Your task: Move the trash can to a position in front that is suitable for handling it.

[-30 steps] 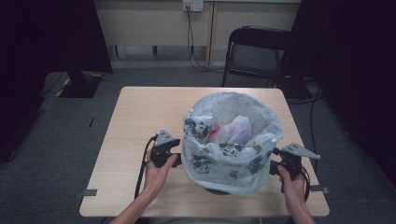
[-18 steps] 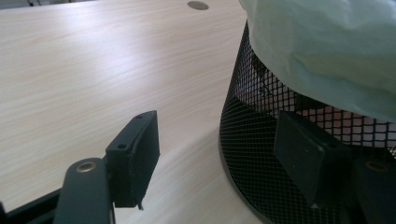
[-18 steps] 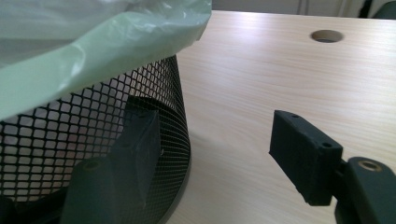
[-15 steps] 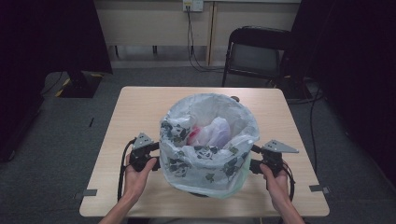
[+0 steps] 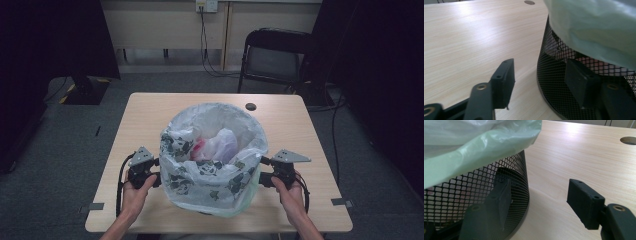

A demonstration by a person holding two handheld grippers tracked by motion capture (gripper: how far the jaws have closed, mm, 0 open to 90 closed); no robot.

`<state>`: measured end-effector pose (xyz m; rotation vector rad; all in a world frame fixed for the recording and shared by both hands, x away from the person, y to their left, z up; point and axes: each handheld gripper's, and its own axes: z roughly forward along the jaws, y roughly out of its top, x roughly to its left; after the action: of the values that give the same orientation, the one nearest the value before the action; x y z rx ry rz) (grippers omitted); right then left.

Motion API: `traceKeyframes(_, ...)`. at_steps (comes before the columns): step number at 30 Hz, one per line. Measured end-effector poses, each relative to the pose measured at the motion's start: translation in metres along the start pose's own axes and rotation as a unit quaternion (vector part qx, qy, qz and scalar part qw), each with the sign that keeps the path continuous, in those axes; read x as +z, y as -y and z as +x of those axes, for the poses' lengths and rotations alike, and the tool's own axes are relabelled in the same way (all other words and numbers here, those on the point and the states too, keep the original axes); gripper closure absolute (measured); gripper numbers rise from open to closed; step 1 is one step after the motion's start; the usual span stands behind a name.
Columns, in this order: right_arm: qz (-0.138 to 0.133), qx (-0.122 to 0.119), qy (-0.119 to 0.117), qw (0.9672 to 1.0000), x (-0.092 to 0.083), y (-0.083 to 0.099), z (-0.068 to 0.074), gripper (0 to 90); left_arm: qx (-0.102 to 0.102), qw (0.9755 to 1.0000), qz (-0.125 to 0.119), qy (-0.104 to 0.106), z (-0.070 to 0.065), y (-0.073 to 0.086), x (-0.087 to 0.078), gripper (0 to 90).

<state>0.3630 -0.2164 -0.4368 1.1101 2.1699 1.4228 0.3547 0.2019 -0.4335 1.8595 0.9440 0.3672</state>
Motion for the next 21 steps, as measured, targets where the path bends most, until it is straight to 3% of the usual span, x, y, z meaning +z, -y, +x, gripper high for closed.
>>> traceKeyframes(6,0.000,0.005,0.003,1.0000,-0.008,0.004,-0.002,32.5,0.000,0.9997,0.003,0.026,-0.001,-0.001,0.004,41.8)
traceKeyframes(9,0.003,0.009,0.016,0.9998,-0.011,0.005,-0.005,20.8,0.005,0.9998,0.003,0.017,-0.004,-0.001,0.005,36.0)
traceKeyframes(12,0.000,0.014,0.012,0.9998,-0.009,0.006,-0.011,16.3,-0.012,0.9995,0.005,0.028,0.001,-0.001,0.004,29.7)
traceKeyframes(14,-0.003,0.023,0.014,0.9996,-0.009,0.005,-0.015,15.3,-0.012,0.9996,-0.003,0.026,0.005,-0.002,0.001,26.5)
traceKeyframes(16,-0.002,0.037,0.024,0.9990,-0.010,0.004,-0.017,15.0,-0.009,0.9999,-0.001,0.006,0.010,-0.002,-0.001,26.4)
traceKeyframes(21,0.011,0.044,0.027,0.9986,-0.012,0.002,-0.020,19.5,-0.026,0.9995,-0.005,0.019,0.021,-0.002,-0.006,24.9)
